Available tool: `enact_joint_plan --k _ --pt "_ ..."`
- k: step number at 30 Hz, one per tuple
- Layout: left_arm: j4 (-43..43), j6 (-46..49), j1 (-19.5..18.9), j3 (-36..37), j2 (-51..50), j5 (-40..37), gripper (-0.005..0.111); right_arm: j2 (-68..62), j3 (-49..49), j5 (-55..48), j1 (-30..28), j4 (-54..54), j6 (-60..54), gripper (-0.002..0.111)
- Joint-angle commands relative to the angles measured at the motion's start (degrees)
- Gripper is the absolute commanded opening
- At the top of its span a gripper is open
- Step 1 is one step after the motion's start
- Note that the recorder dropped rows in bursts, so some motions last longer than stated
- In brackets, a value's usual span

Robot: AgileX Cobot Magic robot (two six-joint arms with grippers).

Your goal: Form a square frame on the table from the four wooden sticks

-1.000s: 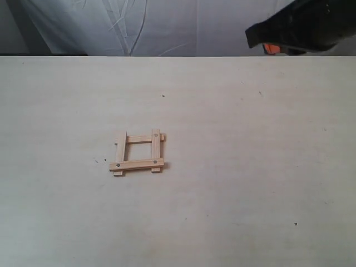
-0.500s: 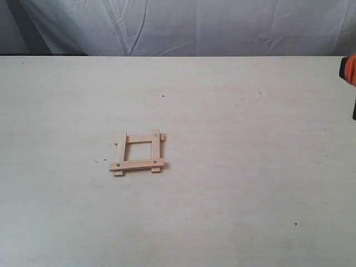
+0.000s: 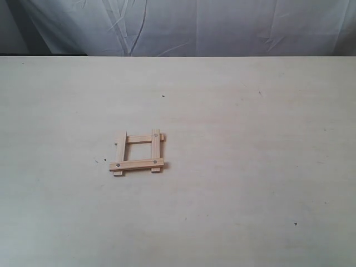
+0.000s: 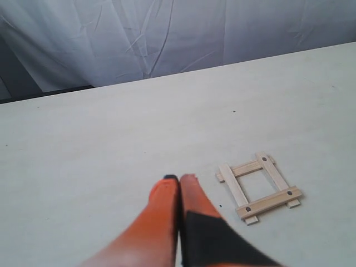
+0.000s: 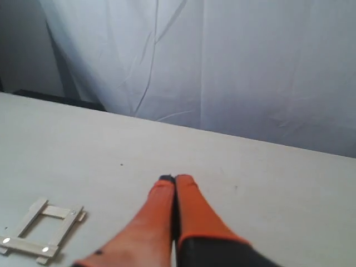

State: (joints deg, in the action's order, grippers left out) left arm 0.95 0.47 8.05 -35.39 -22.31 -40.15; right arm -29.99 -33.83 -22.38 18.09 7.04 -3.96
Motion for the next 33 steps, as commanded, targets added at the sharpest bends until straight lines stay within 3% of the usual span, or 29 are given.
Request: enact_joint_plan --k 1,16,21,33 --pt "0.39 -0.08 -0.1 0.26 0.27 0.36 0.0 4.49 5.38 4.72 -4.51 -0.72 -0.24 -0.001" --pt "0.38 -0.08 -0.1 0.26 0.27 0.26 0.0 24.55 32.43 8.78 -21.45 -0.72 -0.24 -0.001" --pt "0.38 -0.08 -0.1 0.26 0.27 0.26 0.0 28.91 33.83 4.26 -22.04 -4.9 2.21 -0.001" --pt "0.38 -0.08 -0.1 0.26 0.27 0.26 0.0 29.45 33.83 4.14 -22.04 -6.37 3.59 -0.001"
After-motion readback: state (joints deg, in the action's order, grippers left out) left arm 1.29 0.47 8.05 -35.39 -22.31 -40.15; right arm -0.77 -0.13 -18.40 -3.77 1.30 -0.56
